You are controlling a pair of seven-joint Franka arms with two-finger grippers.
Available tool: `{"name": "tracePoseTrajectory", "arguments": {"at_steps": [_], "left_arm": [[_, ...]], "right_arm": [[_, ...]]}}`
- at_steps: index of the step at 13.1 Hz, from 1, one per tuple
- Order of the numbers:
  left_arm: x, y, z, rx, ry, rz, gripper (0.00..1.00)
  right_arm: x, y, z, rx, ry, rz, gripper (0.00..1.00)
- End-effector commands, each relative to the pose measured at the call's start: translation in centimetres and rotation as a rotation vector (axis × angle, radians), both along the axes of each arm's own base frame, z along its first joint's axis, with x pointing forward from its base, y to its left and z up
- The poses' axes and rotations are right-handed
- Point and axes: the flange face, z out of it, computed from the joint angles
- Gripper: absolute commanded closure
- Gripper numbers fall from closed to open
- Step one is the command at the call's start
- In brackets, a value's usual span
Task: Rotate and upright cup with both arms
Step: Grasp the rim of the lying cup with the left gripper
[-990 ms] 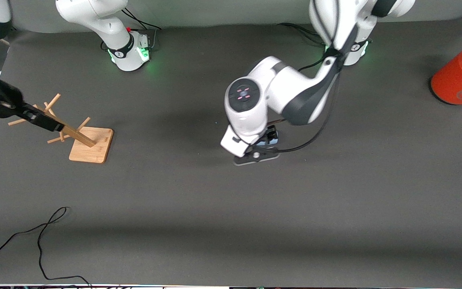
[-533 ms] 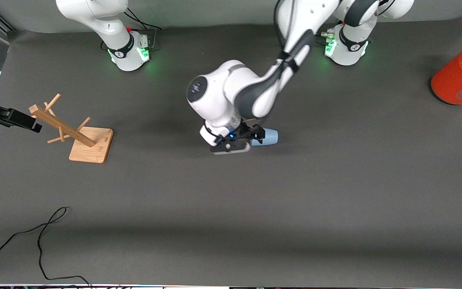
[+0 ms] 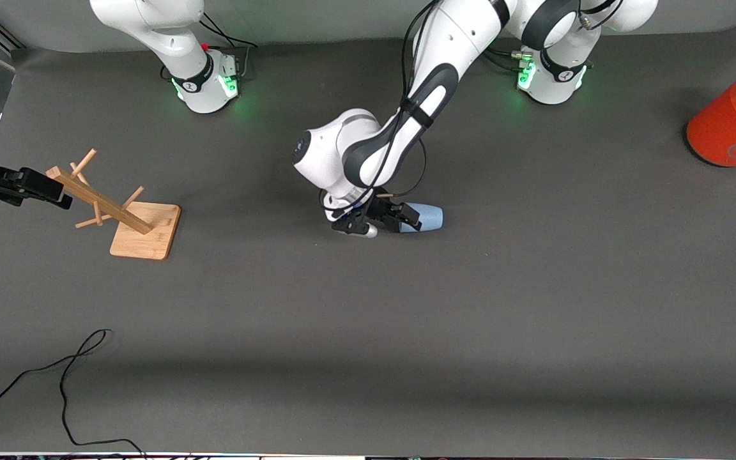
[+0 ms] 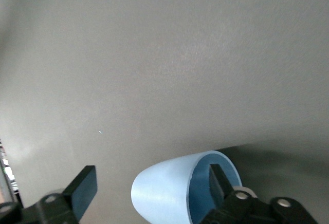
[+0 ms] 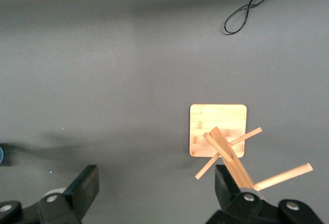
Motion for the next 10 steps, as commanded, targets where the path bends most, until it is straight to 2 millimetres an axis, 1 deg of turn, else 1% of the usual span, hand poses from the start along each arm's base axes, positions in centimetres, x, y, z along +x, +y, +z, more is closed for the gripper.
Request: {"name": "tracePoseTrajectory", "arguments": {"at_steps": [1, 2, 3, 4, 5, 6, 7, 10], "left_arm": [[-0.6, 0.5, -1.9, 0.067, 0.014, -0.047, 0.06], [-0.9, 1.0, -2.7, 0.089, 0.022, -0.057, 0.09], [-0.9, 1.2, -2.9, 0.103, 0.027, -0.073, 0.20], [-0.9, 1.2, -2.9, 0.113, 0.053, -0.106, 0.38], [-0.8, 1.3, -2.5, 0.125, 0.074, -0.125, 0.58], [-0.8, 1.6, -2.3, 0.150, 0.084, -0.121, 0.82], [-0.6, 1.7, -2.0, 0.158, 0.075, -0.124, 1.00], [-0.4, 1.6, -1.3, 0.161, 0.066, -0.131, 1.00]], "right_arm": [[-0.5, -0.1, 0.1, -0.026, -0.012, 0.031, 0.00], [-0.5, 0.2, 0.2, -0.026, -0.013, 0.038, 0.00], [-0.5, 0.6, 0.2, -0.028, -0.013, 0.046, 0.00], [-0.5, 0.7, 0.3, -0.028, -0.015, 0.049, 0.00], [-0.4, 0.5, 0.3, -0.028, -0.020, 0.069, 0.00], [-0.3, 0.3, 0.3, -0.030, -0.034, 0.119, 0.00], [-0.2, -0.1, 0.2, -0.030, -0.035, 0.131, 0.00], [-0.3, 0.0, 0.2, -0.030, -0.033, 0.131, 0.00]]}}
